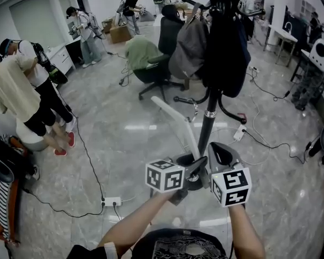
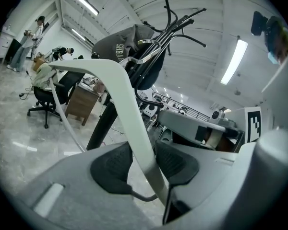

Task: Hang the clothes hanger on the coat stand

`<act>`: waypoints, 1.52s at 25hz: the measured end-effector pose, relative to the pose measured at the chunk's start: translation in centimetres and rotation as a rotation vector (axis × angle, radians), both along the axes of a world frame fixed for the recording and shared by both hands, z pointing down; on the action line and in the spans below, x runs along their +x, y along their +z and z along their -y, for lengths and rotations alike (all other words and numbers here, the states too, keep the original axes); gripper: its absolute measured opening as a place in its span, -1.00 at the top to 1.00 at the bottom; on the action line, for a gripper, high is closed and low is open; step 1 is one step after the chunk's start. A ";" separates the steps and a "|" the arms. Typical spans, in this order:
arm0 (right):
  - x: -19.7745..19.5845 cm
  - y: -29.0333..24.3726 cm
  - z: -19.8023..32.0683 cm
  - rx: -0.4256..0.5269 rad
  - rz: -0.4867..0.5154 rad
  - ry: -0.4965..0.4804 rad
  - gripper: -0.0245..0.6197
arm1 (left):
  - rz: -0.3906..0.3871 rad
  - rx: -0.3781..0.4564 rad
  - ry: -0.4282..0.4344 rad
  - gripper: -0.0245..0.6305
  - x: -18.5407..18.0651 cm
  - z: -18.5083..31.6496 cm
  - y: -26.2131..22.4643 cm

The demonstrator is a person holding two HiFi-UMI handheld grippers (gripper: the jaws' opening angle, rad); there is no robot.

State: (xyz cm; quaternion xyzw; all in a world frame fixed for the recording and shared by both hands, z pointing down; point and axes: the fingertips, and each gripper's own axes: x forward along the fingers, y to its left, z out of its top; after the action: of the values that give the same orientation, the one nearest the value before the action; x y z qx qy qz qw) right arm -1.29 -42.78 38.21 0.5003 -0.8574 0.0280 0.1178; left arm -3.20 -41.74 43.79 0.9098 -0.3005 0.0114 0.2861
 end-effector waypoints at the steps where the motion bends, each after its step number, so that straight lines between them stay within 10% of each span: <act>1: -0.1 0.1 0.3 0.000 -0.001 0.003 0.92 | -0.005 -0.003 0.008 0.46 0.0 0.3 0.1; 38: -1.1 3.5 7.8 -0.038 -0.038 0.092 0.92 | -0.061 -0.070 0.256 0.45 0.2 6.6 5.5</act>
State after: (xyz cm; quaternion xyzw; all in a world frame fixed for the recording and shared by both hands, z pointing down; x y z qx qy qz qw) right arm -2.43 -50.59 41.71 0.5371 -0.8305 0.0403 0.1420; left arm -3.01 -48.37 49.34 0.9300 -0.1727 0.0307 0.3229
